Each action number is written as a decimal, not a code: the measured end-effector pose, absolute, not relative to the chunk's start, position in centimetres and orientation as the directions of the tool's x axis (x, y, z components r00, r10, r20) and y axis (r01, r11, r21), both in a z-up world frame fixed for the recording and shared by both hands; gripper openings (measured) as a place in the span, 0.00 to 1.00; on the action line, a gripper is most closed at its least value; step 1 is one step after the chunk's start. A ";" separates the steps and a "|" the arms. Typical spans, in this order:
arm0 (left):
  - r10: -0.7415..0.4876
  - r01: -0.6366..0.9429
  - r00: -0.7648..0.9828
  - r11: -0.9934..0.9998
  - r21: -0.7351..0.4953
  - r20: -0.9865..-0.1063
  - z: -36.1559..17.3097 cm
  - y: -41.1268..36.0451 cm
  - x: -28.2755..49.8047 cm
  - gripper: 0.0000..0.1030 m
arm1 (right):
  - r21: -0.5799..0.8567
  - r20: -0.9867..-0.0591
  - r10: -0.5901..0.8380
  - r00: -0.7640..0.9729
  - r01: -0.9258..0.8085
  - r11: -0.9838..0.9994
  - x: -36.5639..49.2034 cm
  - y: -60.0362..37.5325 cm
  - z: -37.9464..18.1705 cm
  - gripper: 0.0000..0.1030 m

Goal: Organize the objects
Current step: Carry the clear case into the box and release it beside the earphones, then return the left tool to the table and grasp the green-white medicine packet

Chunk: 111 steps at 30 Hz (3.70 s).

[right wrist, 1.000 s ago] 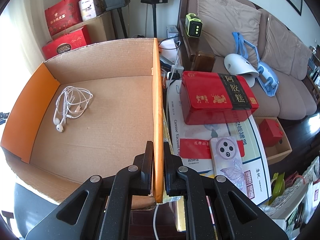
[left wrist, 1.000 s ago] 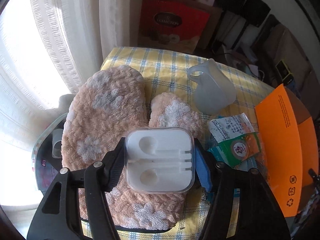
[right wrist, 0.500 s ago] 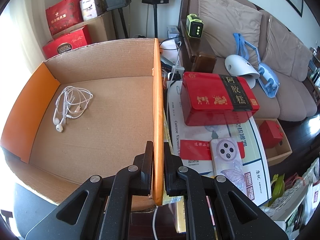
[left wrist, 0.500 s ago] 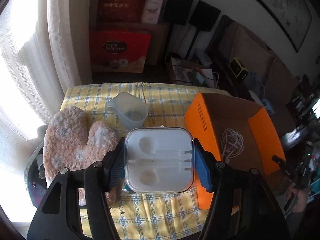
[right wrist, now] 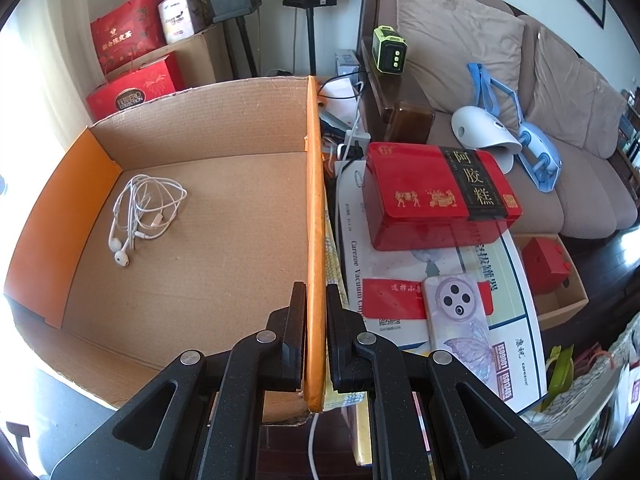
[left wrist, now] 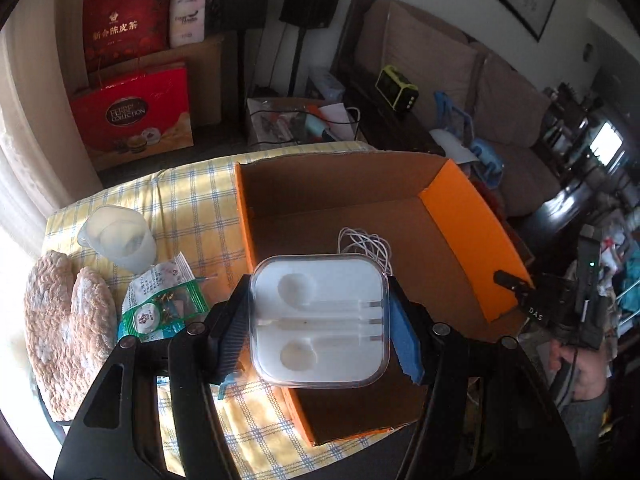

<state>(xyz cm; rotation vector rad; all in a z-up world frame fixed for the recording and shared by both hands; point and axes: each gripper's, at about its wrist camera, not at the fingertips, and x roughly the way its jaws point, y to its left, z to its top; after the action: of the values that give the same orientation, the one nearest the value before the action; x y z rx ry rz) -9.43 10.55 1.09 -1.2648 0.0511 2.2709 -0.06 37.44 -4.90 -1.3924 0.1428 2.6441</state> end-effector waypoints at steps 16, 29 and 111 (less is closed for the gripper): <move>0.372 -0.576 -0.257 -0.800 -0.168 -0.892 -3.9 19.5 -8.1 0.58 | 0.010 -0.827 0.091 -0.555 -0.177 -0.984 -0.1 37.4 -5.0 0.08; 0.305 -0.578 -0.207 -0.805 -0.135 -0.929 -7.2 21.3 -7.6 0.58 | 0.012 -0.827 0.089 -0.556 -0.177 -0.984 -0.1 37.4 -5.0 0.08; 0.199 -0.133 -0.448 -0.979 -0.155 -0.872 -6.6 -4.5 -15.4 0.80 | -0.006 -0.834 0.104 -0.543 -0.179 -0.984 -0.2 37.0 -5.2 0.11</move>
<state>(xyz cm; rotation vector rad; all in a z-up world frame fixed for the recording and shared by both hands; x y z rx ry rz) -15.39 -4.53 -6.56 -1.5283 -0.0946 2.5171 -0.22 37.05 -5.24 -1.4097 0.1185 2.6233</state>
